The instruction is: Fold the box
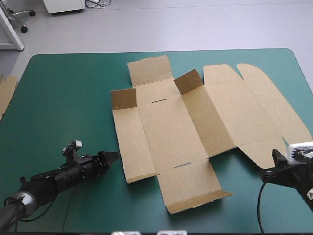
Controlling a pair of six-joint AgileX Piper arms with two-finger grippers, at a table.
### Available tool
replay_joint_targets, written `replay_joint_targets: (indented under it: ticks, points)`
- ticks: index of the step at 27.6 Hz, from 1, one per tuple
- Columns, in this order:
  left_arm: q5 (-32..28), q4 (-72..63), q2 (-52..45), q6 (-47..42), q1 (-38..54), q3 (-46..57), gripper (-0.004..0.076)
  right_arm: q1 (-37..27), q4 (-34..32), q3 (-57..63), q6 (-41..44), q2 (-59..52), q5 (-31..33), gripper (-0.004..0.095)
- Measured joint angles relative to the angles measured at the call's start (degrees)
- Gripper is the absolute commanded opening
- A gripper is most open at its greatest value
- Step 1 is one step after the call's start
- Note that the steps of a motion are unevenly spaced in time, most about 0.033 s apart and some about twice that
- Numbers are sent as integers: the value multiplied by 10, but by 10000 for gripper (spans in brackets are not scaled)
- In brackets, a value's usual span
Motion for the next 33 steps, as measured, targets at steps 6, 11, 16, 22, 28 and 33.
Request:
replay_joint_targets:
  ticks: [6, 11, 16, 22, 28, 33]
  points:
    - [4, -3, 45, 5, -6, -30, 405, 0, 4, 0, 0, 0, 0, 444]
    - [27, -9, 105, 9, -24, -73, 405, 0, 10, 0, 0, 0, 0, 444]
    - [48, -14, 131, 14, -32, -82, 404, 0, 15, 0, 0, 0, 1, 444]
    - [37, -21, 150, 28, -93, -105, 404, 0, 15, 0, 0, 0, 1, 444]
    - [-10, -7, 166, 26, -126, -157, 337, 0, 15, 0, 0, 0, 5, 444]
    - [-42, -7, 184, 29, -126, -175, 204, 0, 15, 0, 0, 0, 9, 444]
